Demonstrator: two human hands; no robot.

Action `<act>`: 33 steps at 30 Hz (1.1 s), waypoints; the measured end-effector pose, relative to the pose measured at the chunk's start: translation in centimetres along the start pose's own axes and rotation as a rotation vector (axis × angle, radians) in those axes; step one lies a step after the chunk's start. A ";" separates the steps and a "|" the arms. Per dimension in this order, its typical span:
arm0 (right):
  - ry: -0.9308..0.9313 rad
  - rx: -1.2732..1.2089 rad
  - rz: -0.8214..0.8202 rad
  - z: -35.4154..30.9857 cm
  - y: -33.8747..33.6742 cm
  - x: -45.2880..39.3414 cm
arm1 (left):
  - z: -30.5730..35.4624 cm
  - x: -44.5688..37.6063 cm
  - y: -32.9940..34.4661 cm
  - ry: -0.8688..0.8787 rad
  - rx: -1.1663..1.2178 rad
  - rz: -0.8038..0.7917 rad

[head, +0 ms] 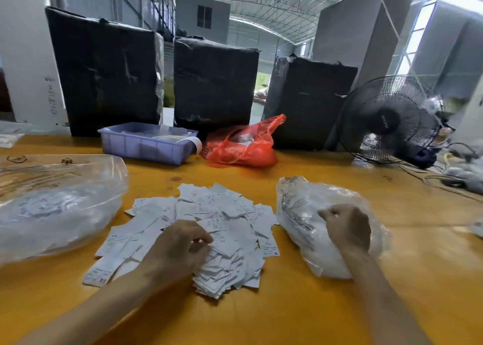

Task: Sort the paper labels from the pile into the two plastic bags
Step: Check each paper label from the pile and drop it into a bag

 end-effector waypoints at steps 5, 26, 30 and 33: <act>0.358 -0.816 -0.067 -3.2 -0.4 1.5 | 0.2 0.1 0.0 -0.053 0.081 0.039; 0.411 -0.984 -0.859 -12.4 4.7 12.7 | 0.8 0.2 -0.2 -0.641 0.833 -0.022; 0.234 -0.935 -0.762 -12.6 4.7 12.3 | 0.1 -0.1 -0.8 -0.669 0.838 0.052; -0.237 -0.573 -0.452 -12.9 4.1 11.4 | -1.5 -0.4 -1.9 -0.726 0.812 0.178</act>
Point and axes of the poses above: each hand's wrist, its own x-axis away from the middle knuckle, its own y-axis out of the palm, z = x × y, the point moved 7 cm from there along -x, towards the middle knuckle, and after that the axes turned 11 degrees about z, right-handed, at the moved point
